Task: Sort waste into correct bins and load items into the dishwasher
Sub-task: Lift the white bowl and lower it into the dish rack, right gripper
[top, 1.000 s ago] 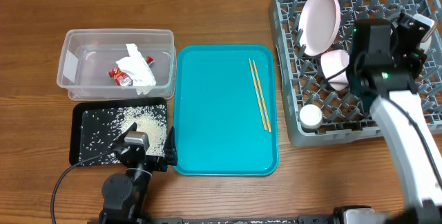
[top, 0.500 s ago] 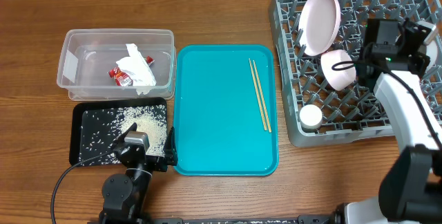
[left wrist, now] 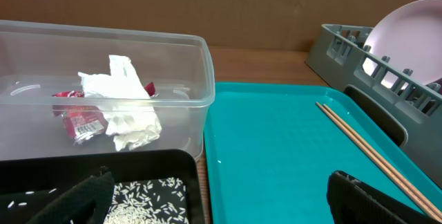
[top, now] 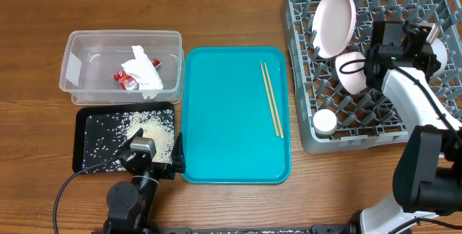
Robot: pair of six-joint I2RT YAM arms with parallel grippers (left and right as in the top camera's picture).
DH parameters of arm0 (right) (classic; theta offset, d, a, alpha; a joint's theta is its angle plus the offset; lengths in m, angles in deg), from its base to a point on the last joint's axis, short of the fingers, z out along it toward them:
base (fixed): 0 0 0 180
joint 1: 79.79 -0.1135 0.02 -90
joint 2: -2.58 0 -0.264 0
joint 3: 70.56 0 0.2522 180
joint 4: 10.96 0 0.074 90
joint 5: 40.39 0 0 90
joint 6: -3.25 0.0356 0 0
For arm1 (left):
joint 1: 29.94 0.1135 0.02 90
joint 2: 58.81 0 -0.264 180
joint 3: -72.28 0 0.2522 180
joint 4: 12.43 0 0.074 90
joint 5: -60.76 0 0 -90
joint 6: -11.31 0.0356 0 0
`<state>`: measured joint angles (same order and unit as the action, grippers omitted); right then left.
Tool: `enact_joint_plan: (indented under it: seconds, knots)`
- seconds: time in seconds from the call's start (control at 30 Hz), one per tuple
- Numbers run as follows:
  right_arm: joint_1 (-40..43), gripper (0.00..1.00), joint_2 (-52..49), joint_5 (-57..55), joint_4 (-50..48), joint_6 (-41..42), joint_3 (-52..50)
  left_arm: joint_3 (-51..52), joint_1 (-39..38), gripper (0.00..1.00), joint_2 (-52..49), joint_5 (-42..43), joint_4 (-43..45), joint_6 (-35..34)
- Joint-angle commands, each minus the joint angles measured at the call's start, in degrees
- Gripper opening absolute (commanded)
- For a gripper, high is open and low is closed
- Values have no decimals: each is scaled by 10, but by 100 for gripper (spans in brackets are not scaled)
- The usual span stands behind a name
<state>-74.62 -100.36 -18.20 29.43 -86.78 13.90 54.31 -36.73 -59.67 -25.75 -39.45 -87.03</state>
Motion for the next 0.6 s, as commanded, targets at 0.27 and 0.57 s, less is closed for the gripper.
enact_joint_plan:
  seconds: [0.27,0.57]
  knots:
    - [-28,4,-6,101,33,-15,1,2,-3,100,6,6,0,11]
    - [-84,45,40,94,70,33,3,2,-3,100,6,6,0,11]
